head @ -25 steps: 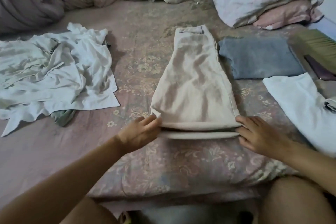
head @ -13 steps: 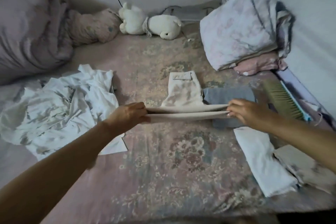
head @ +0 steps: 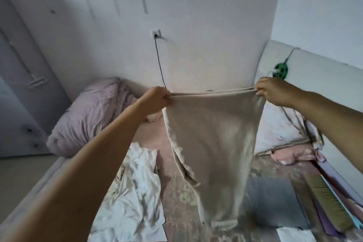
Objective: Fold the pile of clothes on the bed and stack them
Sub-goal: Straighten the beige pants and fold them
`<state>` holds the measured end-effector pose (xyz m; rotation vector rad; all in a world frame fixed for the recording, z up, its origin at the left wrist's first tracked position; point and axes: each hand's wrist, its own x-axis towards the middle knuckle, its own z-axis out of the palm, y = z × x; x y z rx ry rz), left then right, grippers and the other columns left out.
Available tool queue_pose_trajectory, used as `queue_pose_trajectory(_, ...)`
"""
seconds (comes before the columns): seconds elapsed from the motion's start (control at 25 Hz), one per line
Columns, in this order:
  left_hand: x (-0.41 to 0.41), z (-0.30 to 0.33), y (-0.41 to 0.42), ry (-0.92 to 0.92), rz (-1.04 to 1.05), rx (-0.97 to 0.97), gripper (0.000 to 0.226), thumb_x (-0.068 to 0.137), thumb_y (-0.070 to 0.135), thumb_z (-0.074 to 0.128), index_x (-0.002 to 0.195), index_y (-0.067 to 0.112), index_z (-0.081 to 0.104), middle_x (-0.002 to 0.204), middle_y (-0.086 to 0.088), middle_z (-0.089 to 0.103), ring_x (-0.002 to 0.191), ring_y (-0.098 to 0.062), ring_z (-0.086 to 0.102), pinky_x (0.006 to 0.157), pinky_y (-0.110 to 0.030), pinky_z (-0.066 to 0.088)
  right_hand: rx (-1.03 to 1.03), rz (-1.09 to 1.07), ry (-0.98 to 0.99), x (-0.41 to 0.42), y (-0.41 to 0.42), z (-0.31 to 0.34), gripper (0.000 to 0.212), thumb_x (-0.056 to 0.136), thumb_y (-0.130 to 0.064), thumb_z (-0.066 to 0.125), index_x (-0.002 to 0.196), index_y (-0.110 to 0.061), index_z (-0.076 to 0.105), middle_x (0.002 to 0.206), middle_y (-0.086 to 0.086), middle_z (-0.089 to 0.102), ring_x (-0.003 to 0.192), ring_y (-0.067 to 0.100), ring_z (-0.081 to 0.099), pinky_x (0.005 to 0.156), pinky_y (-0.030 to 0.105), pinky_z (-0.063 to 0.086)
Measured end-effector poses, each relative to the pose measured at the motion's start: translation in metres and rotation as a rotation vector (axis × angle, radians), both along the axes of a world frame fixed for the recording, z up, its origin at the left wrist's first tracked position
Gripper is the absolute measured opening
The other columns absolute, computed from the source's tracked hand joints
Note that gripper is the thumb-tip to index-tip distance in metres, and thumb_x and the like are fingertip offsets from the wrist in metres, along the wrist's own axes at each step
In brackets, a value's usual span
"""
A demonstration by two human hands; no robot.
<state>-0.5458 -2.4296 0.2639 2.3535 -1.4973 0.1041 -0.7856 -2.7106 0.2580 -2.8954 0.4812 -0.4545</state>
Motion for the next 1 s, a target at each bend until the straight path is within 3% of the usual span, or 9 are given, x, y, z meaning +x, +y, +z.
queue_pose_trajectory(0.12,0.006,0.037,0.015,0.095,0.076,-0.156,0.030,0.078,0.032,0.066,0.073,0.002,0.067,0.063,-0.011,0.058,0.061,-0.013,0.049,0.060,-0.029,0.037,0.015,-0.030,-0.065,0.005,0.007,0.031,0.016,0.089,-0.003,0.060,0.074,-0.007,0.059,0.077,-0.004,0.049,0.087,0.025,0.051,0.070,0.024,0.025)
queue_pose_trajectory(0.24,0.006,0.061,0.034,0.235,0.109,-0.270,0.021,0.076,0.026,0.077,0.067,0.009,0.068,0.054,-0.003,0.050,0.053,-0.010,0.041,0.055,-0.025,0.033,0.092,-0.035,-0.114,-0.002,0.020,0.062,0.007,0.086,-0.006,0.065,0.088,-0.001,0.069,0.086,0.008,0.064,0.087,0.018,0.060,0.074,0.026,0.039)
queue_pose_trajectory(0.36,0.006,0.072,0.052,0.334,0.126,-0.388,0.029,0.073,0.029,0.080,0.063,0.007,0.064,0.051,0.004,0.036,0.050,-0.007,0.027,0.046,-0.023,0.022,0.283,0.004,-0.211,-0.015,0.037,0.085,0.002,0.084,-0.007,0.069,0.083,-0.006,0.070,0.073,0.000,0.064,0.057,-0.010,0.055,0.054,0.004,0.036)
queue_pose_trajectory(0.44,0.002,0.069,0.060,0.331,0.144,-0.336,0.032,0.074,0.030,0.080,0.064,0.005,0.063,0.048,0.006,0.034,0.045,-0.004,0.025,0.045,-0.021,0.021,0.338,0.007,-0.140,-0.018,0.051,0.083,0.005,0.083,-0.010,0.070,0.080,-0.006,0.070,0.071,0.005,0.065,0.053,-0.004,0.054,0.050,0.005,0.036)
queue_pose_trajectory(0.52,-0.003,0.058,0.069,0.253,0.135,-0.238,0.023,0.078,0.025,0.077,0.070,0.005,0.070,0.039,0.013,0.039,0.040,0.000,0.033,0.044,-0.015,0.025,0.268,0.009,0.018,-0.019,0.061,0.074,0.009,0.082,-0.013,0.072,0.077,-0.005,0.071,0.076,0.015,0.068,0.064,0.011,0.056,0.058,0.017,0.040)
queue_pose_trajectory(0.64,-0.008,0.037,0.083,0.266,0.091,-0.237,0.016,0.080,0.009,0.074,0.070,-0.002,0.068,0.033,0.017,0.037,0.037,0.002,0.034,0.043,-0.012,0.026,0.236,0.005,0.054,-0.018,0.066,0.065,0.010,0.080,-0.014,0.075,0.072,-0.009,0.071,0.077,0.019,0.068,0.068,0.020,0.056,0.065,0.033,0.045)
queue_pose_trajectory(0.88,0.005,0.028,0.094,0.229,0.103,-0.283,0.037,0.067,0.018,0.084,0.045,0.025,0.055,0.036,0.013,0.037,0.039,-0.001,0.032,0.045,-0.021,0.025,0.237,-0.021,-0.008,-0.013,0.084,0.054,0.008,0.080,-0.006,0.073,0.075,-0.010,0.069,0.071,0.004,0.067,0.067,0.012,0.057,0.059,0.013,0.040)
queue_pose_trajectory(0.92,0.007,0.029,0.094,0.248,0.094,-0.315,0.031,0.068,0.015,0.083,0.050,0.028,0.061,0.037,0.015,0.041,0.040,0.001,0.035,0.046,-0.019,0.027,0.245,-0.024,-0.041,-0.014,0.082,0.056,0.008,0.080,-0.005,0.073,0.075,-0.010,0.069,0.076,0.005,0.068,0.071,0.013,0.059,0.061,0.012,0.040)
queue_pose_trajectory(1.0,0.003,0.033,0.093,0.281,0.079,-0.354,0.010,0.071,0.007,0.081,0.069,0.010,0.071,0.042,0.017,0.050,0.044,0.006,0.042,0.049,-0.014,0.032,0.201,-0.021,-0.032,-0.015,0.081,0.068,0.010,0.078,-0.004,0.075,0.078,-0.012,0.069,0.084,0.006,0.070,0.072,0.008,0.059,0.061,0.007,0.039)
